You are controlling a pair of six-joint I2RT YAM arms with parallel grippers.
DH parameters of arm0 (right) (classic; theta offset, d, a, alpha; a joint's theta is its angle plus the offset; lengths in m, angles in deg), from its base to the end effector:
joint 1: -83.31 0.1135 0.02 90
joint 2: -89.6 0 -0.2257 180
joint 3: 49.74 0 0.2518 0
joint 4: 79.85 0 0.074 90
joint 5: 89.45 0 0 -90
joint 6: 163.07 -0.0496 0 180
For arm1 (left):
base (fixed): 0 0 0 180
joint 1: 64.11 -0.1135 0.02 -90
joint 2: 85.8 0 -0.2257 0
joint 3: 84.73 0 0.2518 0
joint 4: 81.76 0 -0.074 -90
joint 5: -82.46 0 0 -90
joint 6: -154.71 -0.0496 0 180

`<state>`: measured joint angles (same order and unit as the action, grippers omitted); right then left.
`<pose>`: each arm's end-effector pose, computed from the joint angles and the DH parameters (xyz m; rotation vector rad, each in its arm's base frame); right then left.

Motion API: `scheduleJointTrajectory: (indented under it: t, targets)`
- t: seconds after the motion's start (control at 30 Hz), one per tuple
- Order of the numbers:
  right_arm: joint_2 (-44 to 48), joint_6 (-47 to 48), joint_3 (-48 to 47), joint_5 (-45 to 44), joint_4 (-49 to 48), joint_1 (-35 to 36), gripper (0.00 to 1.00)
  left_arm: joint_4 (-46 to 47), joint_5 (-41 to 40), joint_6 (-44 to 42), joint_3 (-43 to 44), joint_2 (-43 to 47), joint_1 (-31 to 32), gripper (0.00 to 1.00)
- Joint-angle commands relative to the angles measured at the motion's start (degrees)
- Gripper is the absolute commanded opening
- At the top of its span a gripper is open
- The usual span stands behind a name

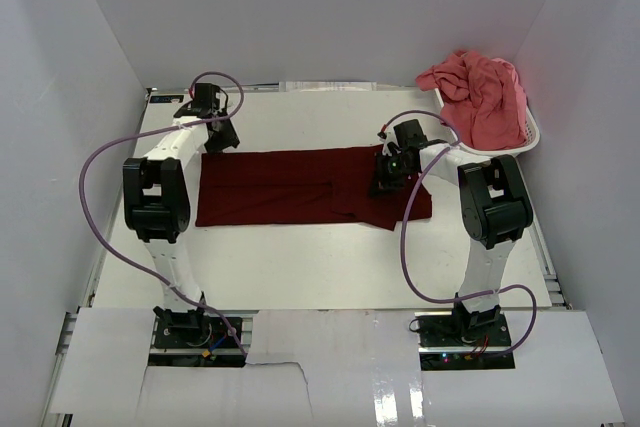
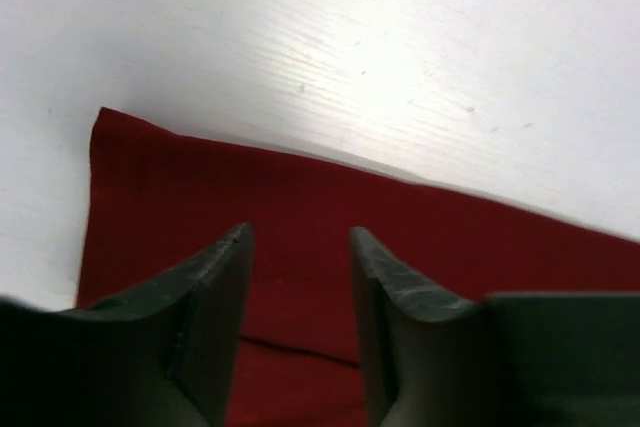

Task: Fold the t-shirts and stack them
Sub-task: Rotate the tshirt 90 degrees

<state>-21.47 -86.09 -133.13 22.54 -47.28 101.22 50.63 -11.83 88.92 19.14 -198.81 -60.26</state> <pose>0.3594 0.1357 0.1030 -0.2507 2.6528 0.6868 0.4238 -0.0248 0.1780 -0.4805 2.5142 -0.0923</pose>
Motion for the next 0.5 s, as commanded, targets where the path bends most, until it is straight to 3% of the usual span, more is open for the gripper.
scheduleJointTrajectory:
  t: [0.0, 0.03, 0.17, 0.27, 0.47]
  targets:
    - [-1.3, 2.6, 0.2, -7.9, 4.3, -0.6, 0.08, -0.6, -2.5, -0.3, 1.8, -1.3, 0.2, 0.51]
    - [-1.5, 2.6, 0.2, -8.4, 4.4, -0.6, 0.08, -1.1, -2.9, 0.0, 2.0, -2.1, -0.1, 0.36]
    - [-2.1, 2.6, 0.2, -9.0, 4.6, -0.6, 0.08, -1.4, -2.1, 0.8, 2.3, -4.0, -0.7, 0.31]
    - [-3.0, 2.6, -0.7, -9.7, 4.9, -0.6, 0.08, -2.3, -1.9, 0.9, 2.6, -6.1, -0.8, 0.00]
    - [-5.7, 2.6, -5.0, -10.0, 6.8, -0.8, 0.08, -4.7, -4.0, 0.9, 1.3, -8.7, -0.8, 0.00]
